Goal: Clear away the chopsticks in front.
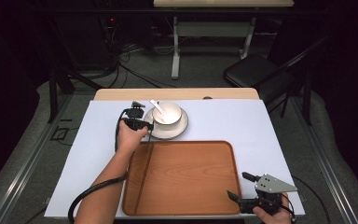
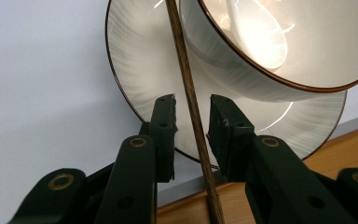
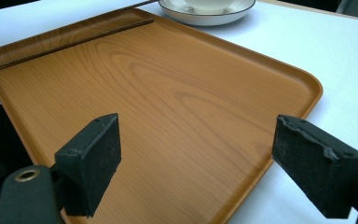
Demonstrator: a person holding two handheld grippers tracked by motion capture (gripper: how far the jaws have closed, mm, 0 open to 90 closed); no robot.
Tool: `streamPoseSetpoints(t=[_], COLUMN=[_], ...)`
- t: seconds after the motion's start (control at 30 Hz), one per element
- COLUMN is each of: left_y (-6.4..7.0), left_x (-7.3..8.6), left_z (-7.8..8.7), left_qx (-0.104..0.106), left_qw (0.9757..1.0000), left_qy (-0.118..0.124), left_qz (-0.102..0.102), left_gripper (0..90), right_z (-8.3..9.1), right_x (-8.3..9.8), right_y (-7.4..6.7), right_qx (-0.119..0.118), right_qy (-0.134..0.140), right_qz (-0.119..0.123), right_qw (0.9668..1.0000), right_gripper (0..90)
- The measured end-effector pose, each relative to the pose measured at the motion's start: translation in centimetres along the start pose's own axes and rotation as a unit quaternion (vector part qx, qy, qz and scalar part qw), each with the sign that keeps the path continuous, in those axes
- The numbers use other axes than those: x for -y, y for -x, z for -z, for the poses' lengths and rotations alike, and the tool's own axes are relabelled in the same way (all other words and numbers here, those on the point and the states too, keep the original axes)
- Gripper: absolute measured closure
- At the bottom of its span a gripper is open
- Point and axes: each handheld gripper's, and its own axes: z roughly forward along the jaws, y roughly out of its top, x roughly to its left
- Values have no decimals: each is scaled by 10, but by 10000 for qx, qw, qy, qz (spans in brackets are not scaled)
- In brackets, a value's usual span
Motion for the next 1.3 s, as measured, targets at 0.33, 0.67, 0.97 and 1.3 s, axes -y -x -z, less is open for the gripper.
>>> streamPoseSetpoints(t=[0.33,0.67,0.97,1.3], left_y=[-2,-2,-8,-12], left_x=[-1,-4,-5,-3], left_z=[-7,-17,-20,-18], left_qx=[136,186,331,389], left_qw=[9997,9982,9937,9908], left_qy=[-10,-204,-303,-163], left_qz=[197,532,1030,1284], left_gripper=[729,759,836,851], right_z=[0,0,0,0], right_x=[0,0,0,0], right_y=[0,0,0,-1], right_qx=[-6,-12,-12,-21], right_qy=[3,9,11,8], right_qz=[5,15,24,25], right_qw=[10000,10000,10000,10000], right_gripper=[152,153,152,152])
